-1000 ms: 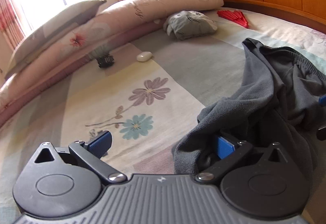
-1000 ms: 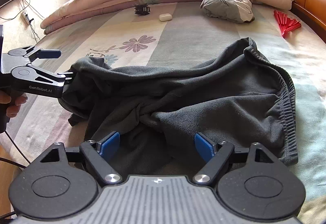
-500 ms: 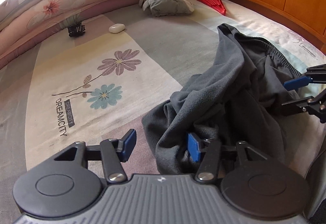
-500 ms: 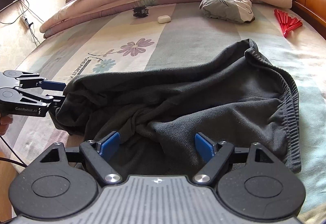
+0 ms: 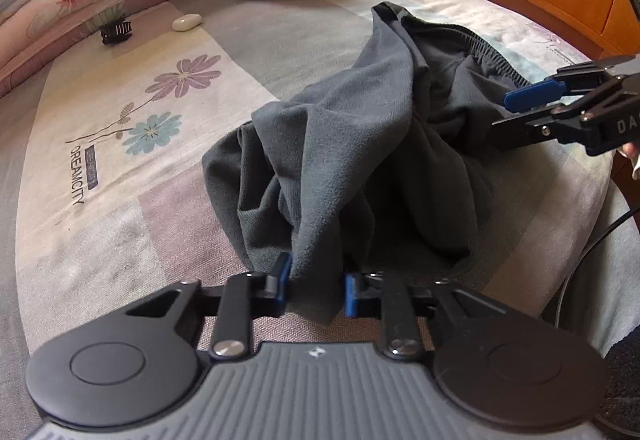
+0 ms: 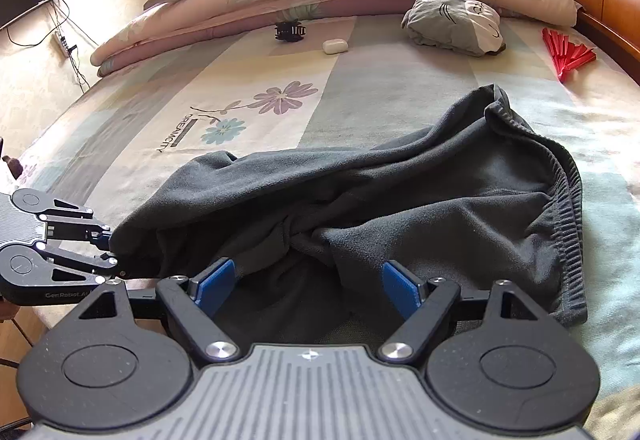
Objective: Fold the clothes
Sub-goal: 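Pull the held pant leg out straight with the left gripper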
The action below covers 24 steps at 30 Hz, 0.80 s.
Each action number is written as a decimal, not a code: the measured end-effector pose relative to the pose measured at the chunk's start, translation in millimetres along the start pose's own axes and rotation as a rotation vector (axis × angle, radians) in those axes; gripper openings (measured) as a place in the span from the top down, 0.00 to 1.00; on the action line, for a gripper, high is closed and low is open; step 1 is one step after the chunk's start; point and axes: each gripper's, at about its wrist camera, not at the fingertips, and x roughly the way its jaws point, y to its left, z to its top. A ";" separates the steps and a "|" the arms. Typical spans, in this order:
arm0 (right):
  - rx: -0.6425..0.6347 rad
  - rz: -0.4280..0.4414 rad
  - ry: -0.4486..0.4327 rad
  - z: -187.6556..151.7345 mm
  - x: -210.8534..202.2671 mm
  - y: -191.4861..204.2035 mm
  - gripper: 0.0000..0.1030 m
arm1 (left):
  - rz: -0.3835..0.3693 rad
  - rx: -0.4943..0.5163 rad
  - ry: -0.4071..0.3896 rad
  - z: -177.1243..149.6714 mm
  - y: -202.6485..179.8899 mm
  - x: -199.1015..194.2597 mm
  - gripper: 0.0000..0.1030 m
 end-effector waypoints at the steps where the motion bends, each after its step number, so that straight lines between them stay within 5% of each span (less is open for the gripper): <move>1: -0.004 -0.003 -0.001 -1.0 -1.3 0.4 0.18 | 0.009 -0.002 -0.011 0.8 0.3 -1.1 0.88; 14: 0.034 -0.020 0.011 -9.2 0.3 -7.5 0.18 | 0.163 -0.095 -0.142 60.4 78.6 -11.8 0.94; 24: 0.068 -0.044 0.001 -0.5 4.9 -21.8 0.18 | 0.302 -0.168 -0.049 127.3 166.8 52.4 0.94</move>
